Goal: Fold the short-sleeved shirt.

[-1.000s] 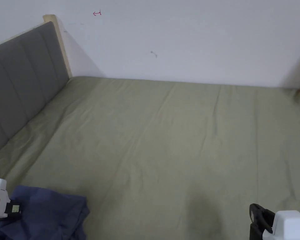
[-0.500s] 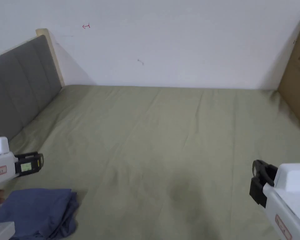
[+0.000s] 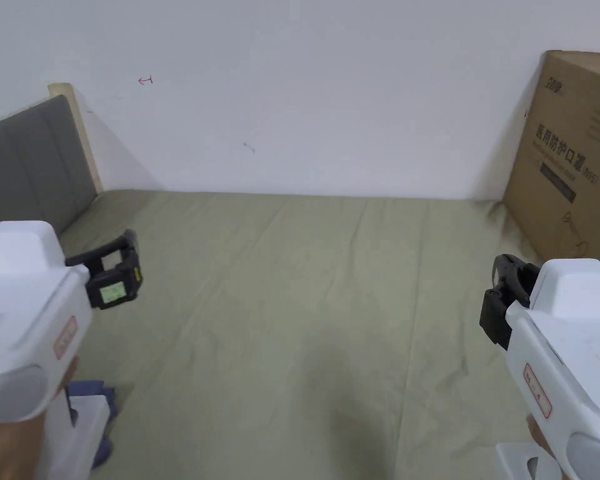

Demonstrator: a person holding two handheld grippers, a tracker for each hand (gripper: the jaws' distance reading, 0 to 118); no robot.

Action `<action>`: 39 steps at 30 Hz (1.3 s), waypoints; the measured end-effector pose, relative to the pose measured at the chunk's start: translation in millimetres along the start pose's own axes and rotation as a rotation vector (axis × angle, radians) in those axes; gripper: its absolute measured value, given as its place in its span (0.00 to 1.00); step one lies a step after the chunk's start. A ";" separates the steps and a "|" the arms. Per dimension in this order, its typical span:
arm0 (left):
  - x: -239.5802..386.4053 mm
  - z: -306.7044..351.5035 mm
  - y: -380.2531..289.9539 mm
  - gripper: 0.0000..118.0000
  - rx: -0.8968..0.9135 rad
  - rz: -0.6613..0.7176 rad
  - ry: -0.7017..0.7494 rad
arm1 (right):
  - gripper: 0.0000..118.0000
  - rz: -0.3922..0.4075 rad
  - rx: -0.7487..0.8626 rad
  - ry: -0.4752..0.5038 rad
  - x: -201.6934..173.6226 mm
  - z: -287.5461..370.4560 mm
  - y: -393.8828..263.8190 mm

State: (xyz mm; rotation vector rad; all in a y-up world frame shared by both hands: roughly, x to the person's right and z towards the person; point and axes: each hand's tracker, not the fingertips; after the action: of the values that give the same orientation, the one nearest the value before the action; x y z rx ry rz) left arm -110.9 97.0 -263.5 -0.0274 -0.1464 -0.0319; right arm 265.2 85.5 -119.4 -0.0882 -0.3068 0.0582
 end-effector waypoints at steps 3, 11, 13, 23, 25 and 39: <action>25.5 8.5 -9.9 0.84 0.049 -0.011 0.001 | 0.00 0.000 0.019 -0.013 9.2 2.6 -1.8; 57.2 1.2 -37.0 0.16 0.029 0.030 -0.108 | 0.00 -0.019 0.042 -0.015 18.4 9.1 -5.1; 63.5 0.1 -42.4 0.00 -0.004 0.043 -0.130 | 0.00 -0.020 0.039 -0.018 20.8 8.8 -7.3; 78.0 -1.9 -53.0 0.00 -0.015 -0.006 -0.162 | 0.00 -0.021 0.032 -0.031 21.2 10.9 -12.1; 80.4 -0.8 -52.1 0.00 -0.018 -0.005 -0.164 | 0.00 -0.017 0.031 -0.033 21.7 10.7 -12.9; 81.0 -2.4 -50.7 0.00 -0.020 -0.005 -0.173 | 0.00 -0.011 0.041 -0.034 14.4 14.7 -7.5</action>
State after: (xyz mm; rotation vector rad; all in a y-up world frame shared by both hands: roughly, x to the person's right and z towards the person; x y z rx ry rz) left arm -32.1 43.8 -252.7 -0.0498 -0.3190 -0.0358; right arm 274.8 80.3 -100.4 -0.0446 -0.3402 0.0551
